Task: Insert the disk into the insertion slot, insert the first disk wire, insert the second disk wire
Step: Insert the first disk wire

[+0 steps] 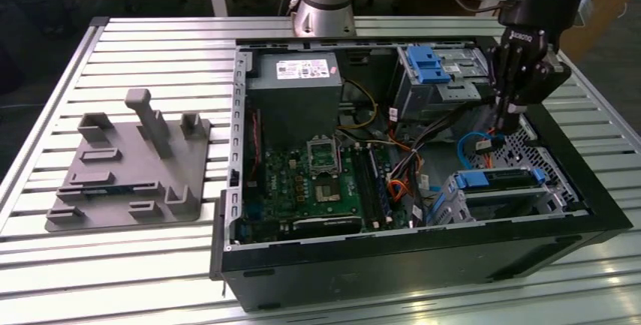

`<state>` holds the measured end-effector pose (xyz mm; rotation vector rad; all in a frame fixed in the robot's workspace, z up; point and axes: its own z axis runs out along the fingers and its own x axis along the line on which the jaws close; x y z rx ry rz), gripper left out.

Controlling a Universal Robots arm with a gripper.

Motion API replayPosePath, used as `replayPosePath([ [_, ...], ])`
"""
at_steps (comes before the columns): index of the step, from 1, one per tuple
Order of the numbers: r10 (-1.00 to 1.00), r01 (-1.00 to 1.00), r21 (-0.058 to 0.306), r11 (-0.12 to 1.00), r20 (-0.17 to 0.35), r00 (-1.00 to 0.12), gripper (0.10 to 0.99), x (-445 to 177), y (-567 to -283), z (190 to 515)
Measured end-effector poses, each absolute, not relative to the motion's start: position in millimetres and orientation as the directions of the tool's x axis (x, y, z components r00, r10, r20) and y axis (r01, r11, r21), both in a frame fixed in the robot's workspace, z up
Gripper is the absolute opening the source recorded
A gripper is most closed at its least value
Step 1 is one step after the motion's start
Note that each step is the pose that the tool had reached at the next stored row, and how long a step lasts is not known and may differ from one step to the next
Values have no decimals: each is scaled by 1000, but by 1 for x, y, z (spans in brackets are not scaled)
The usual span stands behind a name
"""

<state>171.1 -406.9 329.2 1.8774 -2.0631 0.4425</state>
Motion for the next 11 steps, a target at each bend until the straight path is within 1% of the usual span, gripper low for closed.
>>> replayPosePath([
  [4, -898, -996, 18, 91, 435, -74, 165, 176, -408, 329],
  [7, -899, -995, 19, 98, 431, -80, 165, 176, -411, 329],
  [11, -907, -995, 21, 98, 412, -80, 165, 176, -415, 332],
])
